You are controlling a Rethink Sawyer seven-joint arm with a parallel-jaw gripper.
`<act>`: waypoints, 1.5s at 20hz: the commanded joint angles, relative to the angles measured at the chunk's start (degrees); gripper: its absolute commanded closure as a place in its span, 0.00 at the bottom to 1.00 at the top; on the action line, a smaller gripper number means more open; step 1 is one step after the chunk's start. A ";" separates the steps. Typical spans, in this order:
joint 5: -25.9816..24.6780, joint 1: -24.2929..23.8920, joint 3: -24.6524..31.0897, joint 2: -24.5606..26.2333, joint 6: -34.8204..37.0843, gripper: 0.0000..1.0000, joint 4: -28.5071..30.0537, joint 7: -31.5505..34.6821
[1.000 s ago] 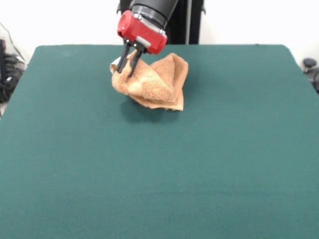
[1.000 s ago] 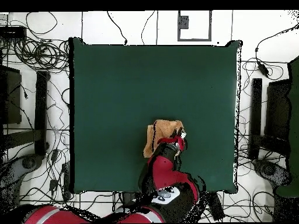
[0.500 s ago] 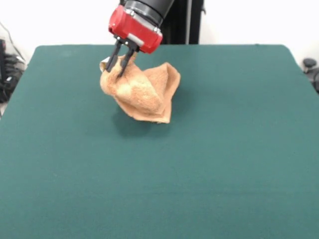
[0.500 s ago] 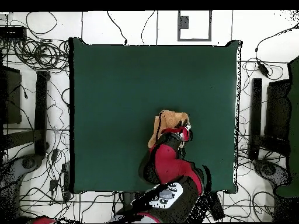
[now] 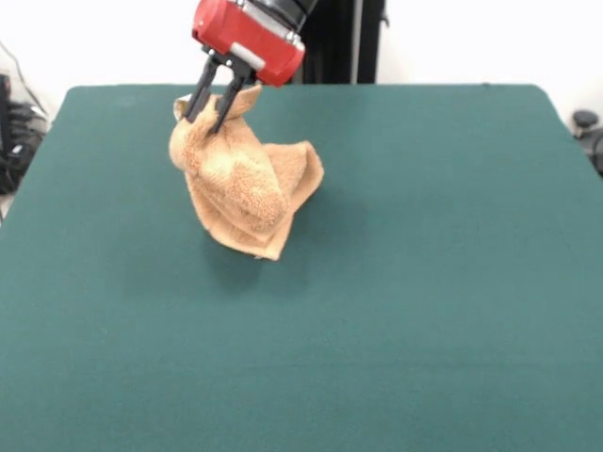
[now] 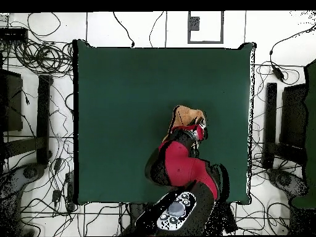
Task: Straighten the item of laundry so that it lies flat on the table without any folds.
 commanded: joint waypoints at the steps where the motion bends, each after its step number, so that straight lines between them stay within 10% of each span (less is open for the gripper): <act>1: -1.79 0.80 4.37 0.60 3.36 1.00 -4.06 4.69; 11: -2.84 0.20 4.62 0.59 2.88 1.00 -3.22 5.36; 18: -9.70 -6.64 12.89 -4.50 16.08 1.00 -1.43 0.55; 30: -15.84 -5.55 11.61 -11.24 23.39 1.00 -0.69 0.18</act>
